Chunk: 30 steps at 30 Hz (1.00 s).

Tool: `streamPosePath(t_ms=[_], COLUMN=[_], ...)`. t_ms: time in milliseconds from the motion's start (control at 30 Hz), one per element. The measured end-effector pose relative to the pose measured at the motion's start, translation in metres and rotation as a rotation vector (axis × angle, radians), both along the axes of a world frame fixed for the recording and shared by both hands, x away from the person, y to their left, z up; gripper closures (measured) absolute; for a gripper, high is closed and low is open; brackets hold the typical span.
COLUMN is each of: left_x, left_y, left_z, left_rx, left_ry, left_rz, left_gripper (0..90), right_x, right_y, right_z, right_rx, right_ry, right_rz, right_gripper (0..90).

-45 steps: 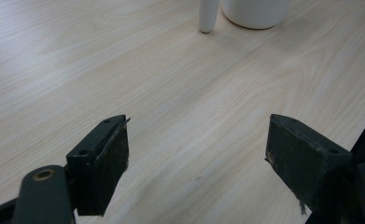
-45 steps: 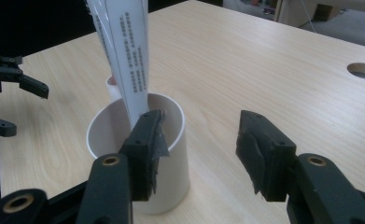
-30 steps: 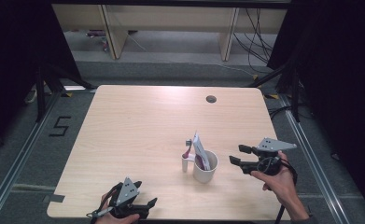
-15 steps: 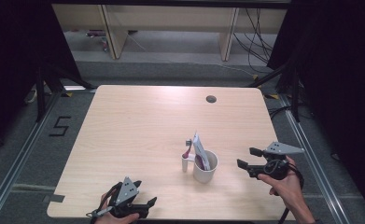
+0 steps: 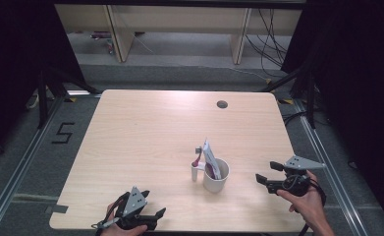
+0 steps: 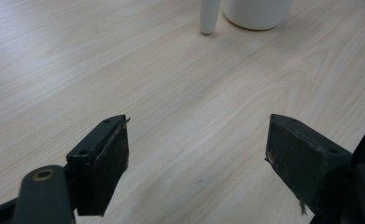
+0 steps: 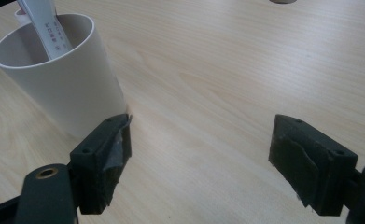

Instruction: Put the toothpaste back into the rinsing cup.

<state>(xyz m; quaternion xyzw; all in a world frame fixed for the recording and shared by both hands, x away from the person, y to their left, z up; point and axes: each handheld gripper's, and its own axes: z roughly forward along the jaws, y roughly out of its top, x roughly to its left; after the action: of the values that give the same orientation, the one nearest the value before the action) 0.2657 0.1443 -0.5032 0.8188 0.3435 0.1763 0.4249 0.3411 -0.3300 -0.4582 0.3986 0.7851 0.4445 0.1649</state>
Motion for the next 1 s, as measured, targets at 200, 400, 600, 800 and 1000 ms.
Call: streamPosePath(t_ms=[200,400,600,800,1000], left_x=[-0.005,-0.006,-0.006,-0.006,-0.006], left_y=[0.001,0.002,-0.001,0.0,0.0], left_z=[0.001,0.001,0.0,0.0,0.0], left_rx=[0.001,-0.018,-0.019,-0.008,0.002], left_ry=[-0.005,-0.009,-0.012,-0.012,-0.013], left_rz=[0.001,0.014,0.012,0.003,-0.002], left_gripper=[21.0,21.0,21.0,21.0,21.0], right_x=[-0.006,-0.015,-0.028,-0.04,-0.048], right_y=[0.0,-0.002,-0.005,-0.008,-0.009], right_z=[-0.003,-0.008,-0.014,-0.018,-0.021], right_rx=[0.006,0.001,-0.023,-0.054,-0.056], right_ry=[0.021,0.044,0.065,0.061,0.078], right_rz=[-0.011,-0.014,-0.016,-0.007,-0.008], right_gripper=[21.6,21.1,20.6,19.6,19.3])
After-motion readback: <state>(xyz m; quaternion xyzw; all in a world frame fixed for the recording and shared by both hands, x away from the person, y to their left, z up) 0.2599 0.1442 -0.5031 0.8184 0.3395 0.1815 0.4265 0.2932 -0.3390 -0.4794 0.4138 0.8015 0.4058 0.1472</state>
